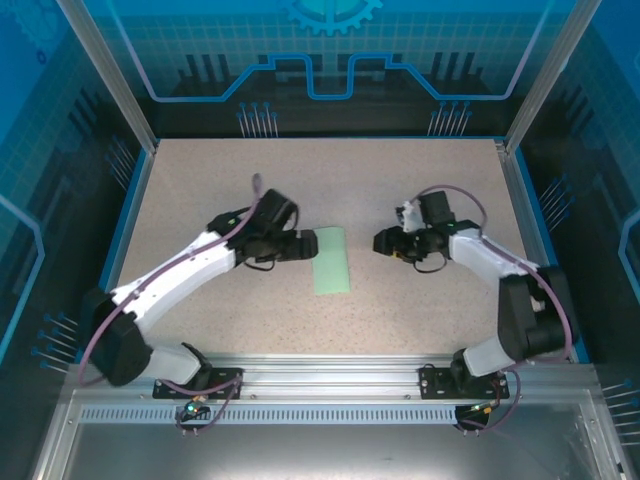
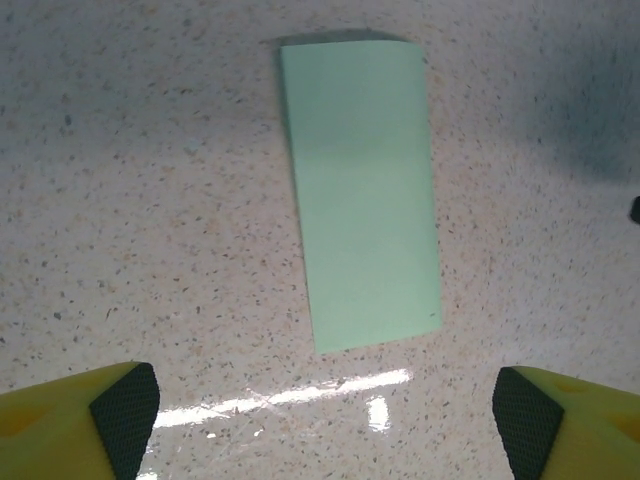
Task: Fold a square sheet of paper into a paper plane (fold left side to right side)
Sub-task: Third fold the triangle at the center of the table.
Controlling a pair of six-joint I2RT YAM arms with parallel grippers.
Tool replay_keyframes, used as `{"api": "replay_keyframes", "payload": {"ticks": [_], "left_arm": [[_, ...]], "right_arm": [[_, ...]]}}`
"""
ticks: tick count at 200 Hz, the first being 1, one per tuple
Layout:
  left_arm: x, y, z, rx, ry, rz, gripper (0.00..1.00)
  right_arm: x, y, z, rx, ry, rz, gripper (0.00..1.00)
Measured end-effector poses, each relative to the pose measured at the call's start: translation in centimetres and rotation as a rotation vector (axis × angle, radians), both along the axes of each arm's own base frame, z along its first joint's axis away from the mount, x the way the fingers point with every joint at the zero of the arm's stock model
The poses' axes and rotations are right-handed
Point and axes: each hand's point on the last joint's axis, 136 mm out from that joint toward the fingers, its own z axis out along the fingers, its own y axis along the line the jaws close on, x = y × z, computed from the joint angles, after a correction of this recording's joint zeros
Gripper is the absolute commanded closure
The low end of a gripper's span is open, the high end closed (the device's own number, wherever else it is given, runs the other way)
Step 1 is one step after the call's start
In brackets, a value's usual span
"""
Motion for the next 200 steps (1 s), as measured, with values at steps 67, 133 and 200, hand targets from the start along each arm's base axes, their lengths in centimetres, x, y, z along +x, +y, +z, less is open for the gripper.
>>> {"api": "replay_keyframes", "payload": {"ticks": [67, 133, 200], "left_arm": [[0.5, 0.8, -4.0, -0.265, 0.026, 0.084, 0.09], [1.6, -0.2, -5.0, -0.303, 0.039, 0.072, 0.09], [1.5, -1.1, -8.1, -0.302, 0.139, 0.054, 0.13]], "right_arm": [[6.9, 7.0, -1.6, 0.080, -0.037, 0.090, 0.48], [8.1, 9.3, -4.3, 0.064, 0.008, 0.119, 0.49], [8.1, 9.0, -6.4, 0.020, 0.049, 0.119, 0.49]]}}
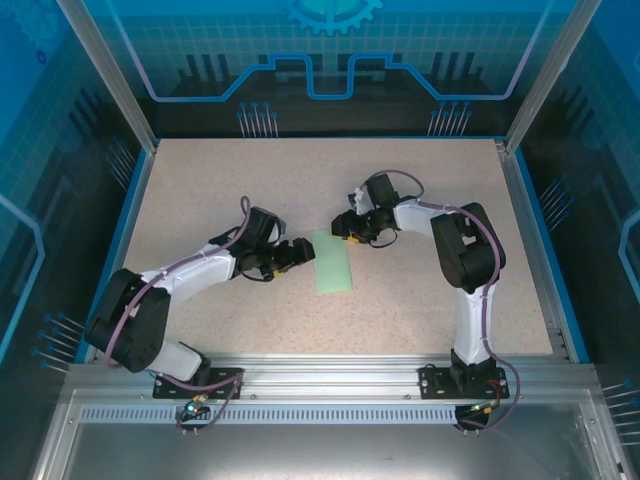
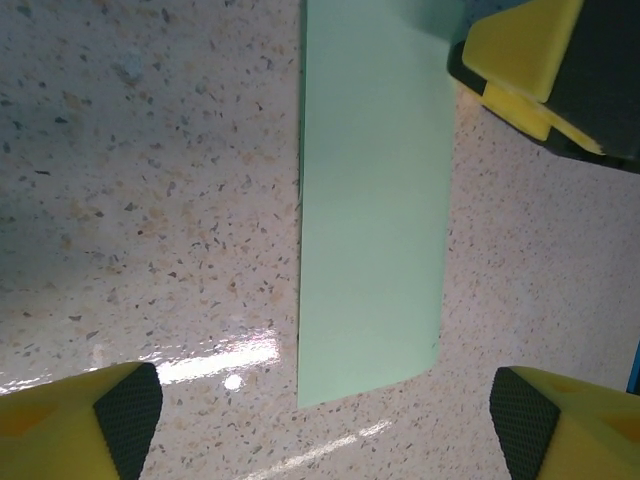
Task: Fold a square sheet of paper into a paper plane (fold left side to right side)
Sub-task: Third fold the triangle at the center of the table.
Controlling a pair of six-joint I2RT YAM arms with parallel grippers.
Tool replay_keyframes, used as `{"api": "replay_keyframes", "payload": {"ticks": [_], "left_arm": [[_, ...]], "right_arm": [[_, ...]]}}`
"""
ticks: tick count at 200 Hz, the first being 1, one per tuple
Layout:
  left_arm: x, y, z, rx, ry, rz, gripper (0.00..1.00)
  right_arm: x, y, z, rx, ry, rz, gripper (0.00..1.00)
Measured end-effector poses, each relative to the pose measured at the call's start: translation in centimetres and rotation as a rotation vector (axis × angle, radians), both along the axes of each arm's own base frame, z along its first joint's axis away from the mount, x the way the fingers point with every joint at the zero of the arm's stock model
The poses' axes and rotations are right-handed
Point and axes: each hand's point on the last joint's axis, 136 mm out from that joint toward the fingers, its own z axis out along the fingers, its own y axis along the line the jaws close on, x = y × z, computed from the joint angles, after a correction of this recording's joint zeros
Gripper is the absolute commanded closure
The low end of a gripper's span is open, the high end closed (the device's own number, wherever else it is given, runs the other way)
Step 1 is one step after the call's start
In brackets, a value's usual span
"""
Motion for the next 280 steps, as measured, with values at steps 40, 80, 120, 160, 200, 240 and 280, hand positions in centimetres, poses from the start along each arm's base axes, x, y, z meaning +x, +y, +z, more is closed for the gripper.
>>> {"api": "replay_keyframes", "payload": {"ticks": [40, 80, 120, 160, 200, 240, 280], "left_arm": [[1.0, -1.2, -0.9, -0.025, 0.031, -0.024, 0.21], [2.0, -2.3, -1.5, -0.034, 0.047, -0.041, 0.28], [2.2, -3.3, -2.8, -0.031, 0.081, -0.063, 0.29], [1.9, -4.4, -3.6, -0.032, 0.105, -0.086, 0.34], [1.9, -5.6, -3.9, -0.061, 0.116, -0.095, 0.41], [2.1, -6.1, -3.9, -0.087, 0.117, -0.073, 0.49], [1.3, -5.6, -5.0, -0.090, 0.148, -0.043, 0.64]], "right_arm": [[-0.1, -0.1, -0.1, -0.011, -0.006, 0.015, 0.49], [-0.2, -0.1, -0.1, -0.012, -0.009, 0.020, 0.49], [-0.2, -0.1, -0.1, -0.013, -0.009, 0.020, 0.49], [-0.2, -0.1, -0.1, -0.012, -0.010, 0.020, 0.49], [-0.2, -0.1, -0.1, -0.012, -0.010, 0.020, 0.49], [-0.2, -0.1, -0.1, -0.012, -0.010, 0.020, 0.49], [-0.2, -0.1, -0.1, -0.012, -0.010, 0.020, 0.49]]}}
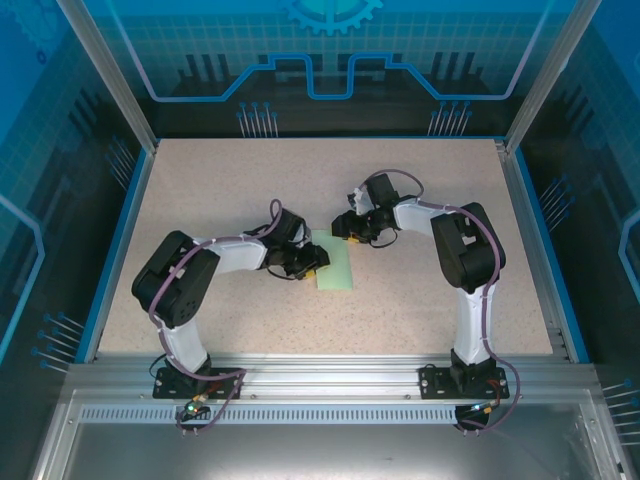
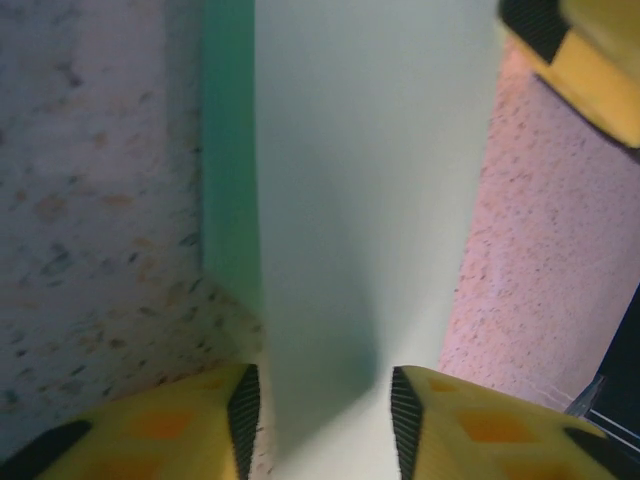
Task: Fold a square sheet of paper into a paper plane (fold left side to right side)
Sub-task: Third fold the triangle at the center of the table.
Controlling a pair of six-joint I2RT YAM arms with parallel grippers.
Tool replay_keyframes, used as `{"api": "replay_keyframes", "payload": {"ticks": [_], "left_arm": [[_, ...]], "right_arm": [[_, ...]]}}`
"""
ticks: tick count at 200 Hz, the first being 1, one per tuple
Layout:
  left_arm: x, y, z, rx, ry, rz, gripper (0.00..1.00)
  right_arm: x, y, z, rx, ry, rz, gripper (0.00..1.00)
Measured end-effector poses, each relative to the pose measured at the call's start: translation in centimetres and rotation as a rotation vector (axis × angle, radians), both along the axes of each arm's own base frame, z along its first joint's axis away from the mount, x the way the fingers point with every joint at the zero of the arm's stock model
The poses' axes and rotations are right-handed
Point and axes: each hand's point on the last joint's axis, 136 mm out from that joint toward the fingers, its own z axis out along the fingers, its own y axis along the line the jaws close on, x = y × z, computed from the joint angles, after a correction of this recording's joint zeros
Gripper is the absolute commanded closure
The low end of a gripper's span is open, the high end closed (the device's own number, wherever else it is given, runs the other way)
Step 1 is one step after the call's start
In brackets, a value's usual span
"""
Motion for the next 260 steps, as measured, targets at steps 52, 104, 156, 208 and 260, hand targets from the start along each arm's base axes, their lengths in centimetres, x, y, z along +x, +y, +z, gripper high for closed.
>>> {"api": "replay_keyframes", "payload": {"ticks": [52, 104, 156, 208, 260], "left_arm": [[-0.3, 0.4, 0.8, -0.002, -0.011, 0.016, 0.82], [-0.4, 0.5, 0.9, 0.000, -0.013, 0.019, 0.93], [-0.5, 0.4, 0.8, 0.008, -0.016, 0.021, 0.96], [-0.6, 0.2, 1.7, 0.000, -0.035, 0.015, 0.96], [-0.8, 0.4, 1.9, 0.006, -0.030, 0.017, 0.96]], "right_arm": [[0.0, 0.0, 0.0, 0.000, -0.001, 0.000, 0.49], [0.0, 0.0, 0.1, 0.002, -0.007, 0.009, 0.47], [-1.6, -2.0, 2.6, -0.049, -0.125, 0.018, 0.34], [-6.9, -4.1, 9.7, -0.112, -0.461, 0.082, 0.32], [-17.8, -1.6, 4.4, -0.270, -0.590, 0.354, 0.29]]}}
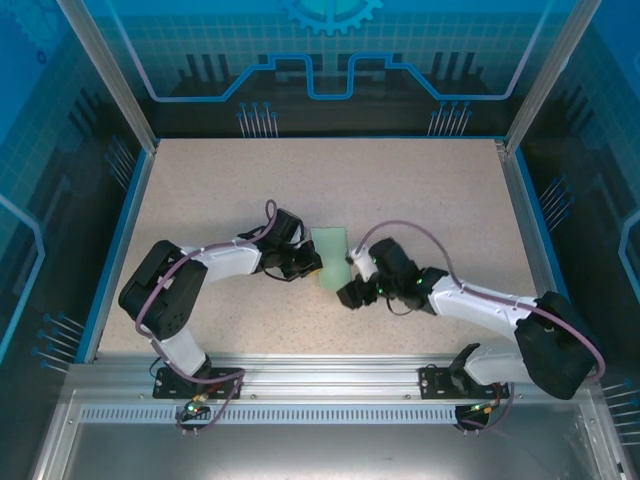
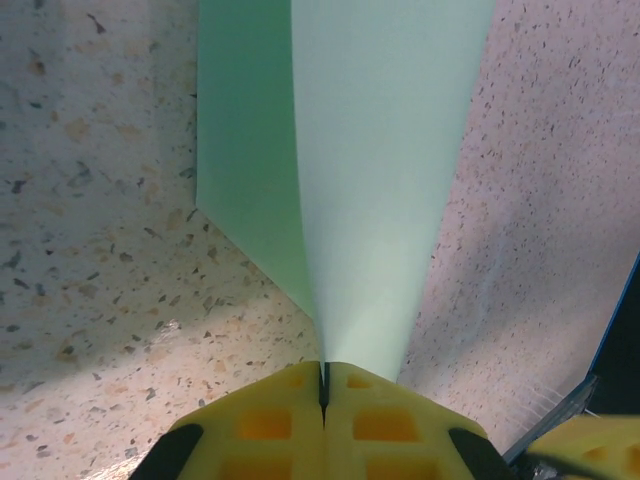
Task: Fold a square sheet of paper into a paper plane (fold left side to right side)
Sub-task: Third fold the triangle at the center of the table.
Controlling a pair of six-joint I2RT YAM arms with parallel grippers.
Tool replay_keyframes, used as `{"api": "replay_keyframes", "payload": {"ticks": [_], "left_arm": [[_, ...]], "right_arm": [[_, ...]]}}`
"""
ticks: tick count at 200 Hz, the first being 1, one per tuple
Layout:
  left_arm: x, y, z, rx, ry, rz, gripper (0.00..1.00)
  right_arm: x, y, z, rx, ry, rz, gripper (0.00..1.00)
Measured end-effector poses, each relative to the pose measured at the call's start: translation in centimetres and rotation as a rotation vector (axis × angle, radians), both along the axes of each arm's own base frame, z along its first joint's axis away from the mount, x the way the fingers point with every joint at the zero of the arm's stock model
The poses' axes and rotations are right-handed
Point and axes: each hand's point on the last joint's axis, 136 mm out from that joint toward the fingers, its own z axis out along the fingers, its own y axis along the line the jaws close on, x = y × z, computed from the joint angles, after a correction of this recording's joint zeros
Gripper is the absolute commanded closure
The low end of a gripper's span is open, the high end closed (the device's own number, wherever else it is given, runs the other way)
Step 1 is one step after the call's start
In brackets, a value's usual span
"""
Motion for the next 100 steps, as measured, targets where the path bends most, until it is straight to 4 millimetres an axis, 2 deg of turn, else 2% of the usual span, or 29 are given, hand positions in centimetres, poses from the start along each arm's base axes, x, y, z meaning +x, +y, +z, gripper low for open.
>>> {"api": "replay_keyframes", "payload": {"ticks": [16, 35, 52, 77, 100], "left_arm": [[0.0, 0.0, 0.0, 0.001, 0.002, 0.000, 0.97], [0.0, 0.0, 0.1, 0.001, 0.001, 0.000, 0.96], [-0.2, 0.0, 0.1, 0.002, 0.003, -0.002, 0.97], [-0.3, -0.1, 0.1, 0.002, 0.003, -0.005, 0.97], [-0.4, 0.0, 0.1, 0.005, 0.009, -0.006, 0.97]], "right_arm": [[-1.4, 0.7, -0.7, -0.065, -0.068, 0.062, 0.30], [-2.1, 1.9, -0.5, -0.115, -0.173, 0.119, 0.31], [-2.2, 2.7, -0.9, -0.164, -0.245, 0.153, 0.33], [-2.2, 3.4, -2.7, -0.271, -0.308, 0.211, 0.35], [-1.6, 4.4, -3.3, -0.328, -0.359, 0.240, 0.38]]}}
